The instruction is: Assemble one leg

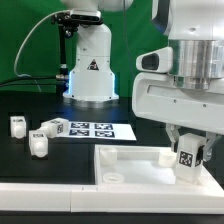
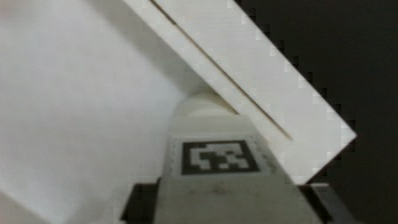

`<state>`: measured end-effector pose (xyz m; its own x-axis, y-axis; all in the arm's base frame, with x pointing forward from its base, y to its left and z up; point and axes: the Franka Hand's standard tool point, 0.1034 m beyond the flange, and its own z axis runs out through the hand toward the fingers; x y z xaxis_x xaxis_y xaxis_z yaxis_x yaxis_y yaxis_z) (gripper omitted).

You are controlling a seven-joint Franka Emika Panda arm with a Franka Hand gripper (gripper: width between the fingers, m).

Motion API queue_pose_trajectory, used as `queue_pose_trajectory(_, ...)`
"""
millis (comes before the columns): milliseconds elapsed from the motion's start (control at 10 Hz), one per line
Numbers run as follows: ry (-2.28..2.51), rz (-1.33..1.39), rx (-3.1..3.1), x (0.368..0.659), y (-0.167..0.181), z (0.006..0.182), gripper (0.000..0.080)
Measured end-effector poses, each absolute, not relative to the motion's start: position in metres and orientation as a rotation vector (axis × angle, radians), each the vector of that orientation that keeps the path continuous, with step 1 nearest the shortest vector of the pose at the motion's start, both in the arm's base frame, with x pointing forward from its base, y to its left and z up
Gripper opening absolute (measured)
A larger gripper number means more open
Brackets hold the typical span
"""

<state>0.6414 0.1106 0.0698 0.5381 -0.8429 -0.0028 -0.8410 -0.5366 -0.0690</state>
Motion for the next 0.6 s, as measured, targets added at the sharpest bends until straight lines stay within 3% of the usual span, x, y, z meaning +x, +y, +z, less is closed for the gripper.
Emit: queue_pose_trajectory(600, 2.430, 0.051, -1.744, 0.6418, 0.1090, 0.0673, 0.0284)
